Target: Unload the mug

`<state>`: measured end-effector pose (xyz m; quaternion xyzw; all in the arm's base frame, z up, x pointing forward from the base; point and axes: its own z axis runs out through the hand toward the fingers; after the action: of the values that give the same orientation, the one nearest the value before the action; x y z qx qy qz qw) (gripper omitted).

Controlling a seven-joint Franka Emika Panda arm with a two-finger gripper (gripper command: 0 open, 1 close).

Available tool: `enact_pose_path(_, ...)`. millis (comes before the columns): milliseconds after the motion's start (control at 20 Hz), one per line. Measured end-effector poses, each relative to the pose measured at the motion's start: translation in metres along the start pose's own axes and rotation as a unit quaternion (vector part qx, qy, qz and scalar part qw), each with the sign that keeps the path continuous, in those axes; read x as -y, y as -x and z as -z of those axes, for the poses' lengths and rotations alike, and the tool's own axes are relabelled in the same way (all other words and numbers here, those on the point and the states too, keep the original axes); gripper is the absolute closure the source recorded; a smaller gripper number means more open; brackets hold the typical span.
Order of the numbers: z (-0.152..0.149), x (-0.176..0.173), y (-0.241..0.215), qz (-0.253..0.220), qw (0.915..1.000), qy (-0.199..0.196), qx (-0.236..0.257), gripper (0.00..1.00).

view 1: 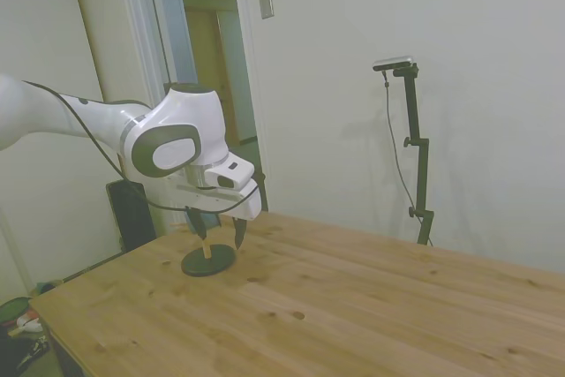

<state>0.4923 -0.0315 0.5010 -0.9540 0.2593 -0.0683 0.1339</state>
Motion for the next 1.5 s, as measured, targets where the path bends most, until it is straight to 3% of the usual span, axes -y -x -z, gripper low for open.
enact_pose_path(300, 0.016, 0.008, -0.020, 0.060, 0.9961, -0.063, 0.013, 0.00)
enact_pose_path(600, 0.017, 0.006, -0.057, 0.139, 0.9799, -0.123, 0.073, 0.00)
enact_pose_path(800, 0.011, 0.013, -0.084, 0.161, 0.9731, -0.128, 0.105, 0.00)
enact_pose_path(1050, 0.014, 0.015, -0.093, 0.239, 0.9482, -0.164, 0.129, 0.00)
enact_pose_path(1250, 0.000, 0.013, -0.108, 0.274, 0.9295, -0.200, 0.144, 0.00)
enact_pose_path(1400, -0.015, 0.020, -0.116, 0.294, 0.9085, -0.230, 0.188, 0.00)
enact_pose_path(1450, -0.027, 0.029, -0.134, 0.310, 0.8945, -0.239, 0.217, 0.00)
enact_pose_path(1500, -0.024, 0.031, -0.136, 0.314, 0.8934, -0.240, 0.214, 0.00)
